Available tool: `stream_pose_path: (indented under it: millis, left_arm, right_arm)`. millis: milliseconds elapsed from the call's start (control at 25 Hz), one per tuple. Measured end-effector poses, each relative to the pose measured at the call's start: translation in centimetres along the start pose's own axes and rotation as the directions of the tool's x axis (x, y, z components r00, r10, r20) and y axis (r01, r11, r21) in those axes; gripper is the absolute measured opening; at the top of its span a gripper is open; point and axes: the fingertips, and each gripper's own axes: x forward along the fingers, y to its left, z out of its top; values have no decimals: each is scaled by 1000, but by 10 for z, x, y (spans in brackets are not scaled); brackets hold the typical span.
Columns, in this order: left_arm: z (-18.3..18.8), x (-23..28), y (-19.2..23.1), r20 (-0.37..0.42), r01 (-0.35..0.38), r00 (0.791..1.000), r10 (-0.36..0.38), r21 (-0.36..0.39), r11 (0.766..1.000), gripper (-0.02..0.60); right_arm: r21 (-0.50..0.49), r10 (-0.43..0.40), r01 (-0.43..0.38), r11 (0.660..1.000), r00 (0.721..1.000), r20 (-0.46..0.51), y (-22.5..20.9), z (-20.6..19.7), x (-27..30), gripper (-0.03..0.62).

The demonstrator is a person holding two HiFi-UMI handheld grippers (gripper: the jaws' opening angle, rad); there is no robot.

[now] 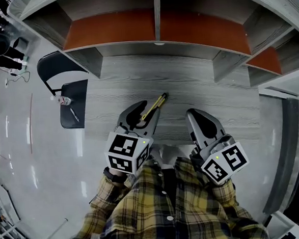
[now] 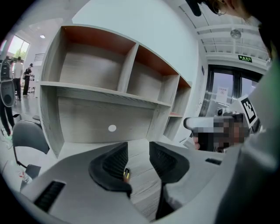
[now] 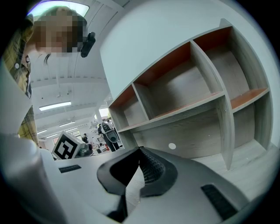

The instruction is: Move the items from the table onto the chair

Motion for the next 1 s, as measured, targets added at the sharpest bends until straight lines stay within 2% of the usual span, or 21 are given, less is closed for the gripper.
stream_pose_path:
  millis: [240, 480, 800, 1000]
  left_arm:
    - [-29, 23, 10, -97, 5, 995, -3, 23, 1000, 146]
    - [-75, 58, 22, -230, 20, 973, -14, 22, 1000, 146]
    - [-142, 107, 42, -391, 16, 920, -3, 30, 999, 146]
    - [-175, 130, 53, -501, 48, 866, -5, 74, 996, 149]
  right_arm:
    - [24, -10, 10, 1000, 1000, -30, -5, -12, 2, 17]
    - [58, -34, 39, 998, 997, -76, -15, -34, 6, 17]
    - [105, -62, 74, 992, 992, -112, -28, -60, 6, 17]
    - [141, -79, 98, 985, 988, -131, -36, -73, 4, 17]
